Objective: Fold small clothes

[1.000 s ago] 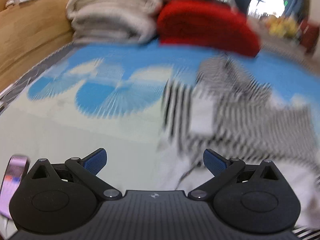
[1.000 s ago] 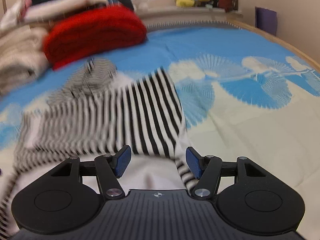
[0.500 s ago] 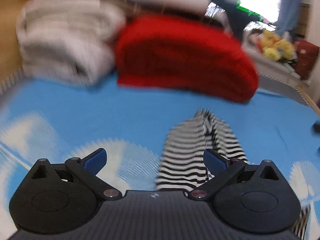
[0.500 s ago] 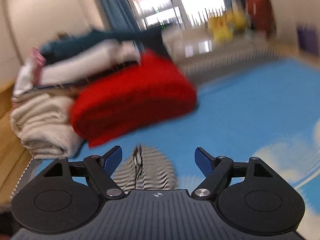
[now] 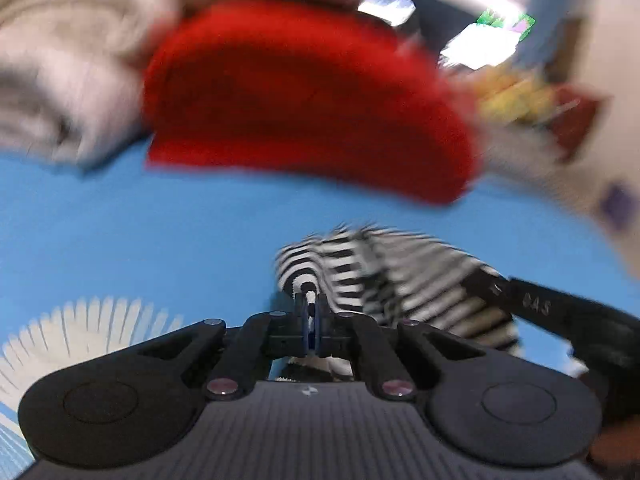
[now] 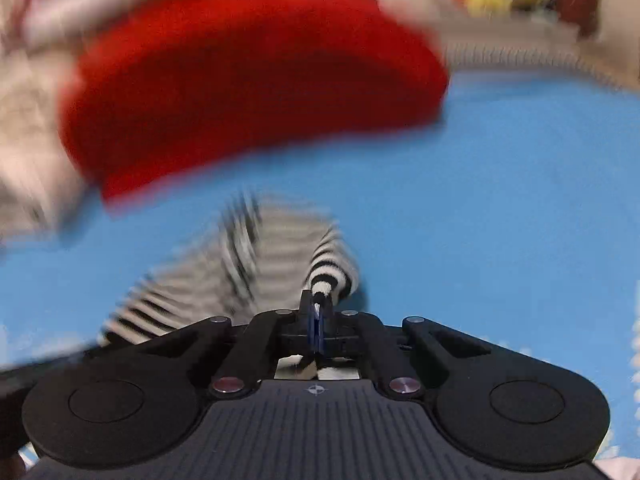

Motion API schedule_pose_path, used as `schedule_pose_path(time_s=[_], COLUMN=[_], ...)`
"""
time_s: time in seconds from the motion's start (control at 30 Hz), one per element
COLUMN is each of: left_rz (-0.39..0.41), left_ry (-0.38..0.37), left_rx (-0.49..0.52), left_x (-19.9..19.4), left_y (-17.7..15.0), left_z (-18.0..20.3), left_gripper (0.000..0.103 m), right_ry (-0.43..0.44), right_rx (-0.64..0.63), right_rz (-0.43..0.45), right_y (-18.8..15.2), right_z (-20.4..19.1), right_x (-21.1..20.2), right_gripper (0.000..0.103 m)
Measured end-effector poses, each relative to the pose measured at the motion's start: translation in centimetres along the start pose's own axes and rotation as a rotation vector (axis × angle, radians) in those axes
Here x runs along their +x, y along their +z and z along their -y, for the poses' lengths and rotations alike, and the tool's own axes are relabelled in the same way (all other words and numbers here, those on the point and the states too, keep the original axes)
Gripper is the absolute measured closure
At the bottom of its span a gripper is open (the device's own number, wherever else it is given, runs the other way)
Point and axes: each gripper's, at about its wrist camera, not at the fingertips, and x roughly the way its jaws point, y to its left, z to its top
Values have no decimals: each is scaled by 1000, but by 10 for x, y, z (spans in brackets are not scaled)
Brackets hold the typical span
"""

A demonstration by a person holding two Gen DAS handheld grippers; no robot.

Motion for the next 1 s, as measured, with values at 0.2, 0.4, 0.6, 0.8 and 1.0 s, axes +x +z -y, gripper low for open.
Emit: schedule_pose_path(time_s=[0.2,0.4,0.6,0.8,1.0], left_rz=[-37,-192,-100,-116,-164], left_ry=[-78,76,33,-75,-37], left_rx=[242,95,-140,-100,-15], left_x=[-156,-218,-220,-145,-61], left_y=[-107,-187,-150,-107,-105], left_z=[-12,-77,-88,-34,-2], left_gripper=[55,8,6,4,96], right_ry=[280,-19,37,165,114], right_rx=[-286,-201,145,202,150], right_rz=[77,-225,-169,-183,-264], right_y=[-75,-178,-165,-122,-97], right_z=[53,138,157,140,108], right_x=[-213,-289,-300,-229,-136], right_gripper=[95,23,23,23,81])
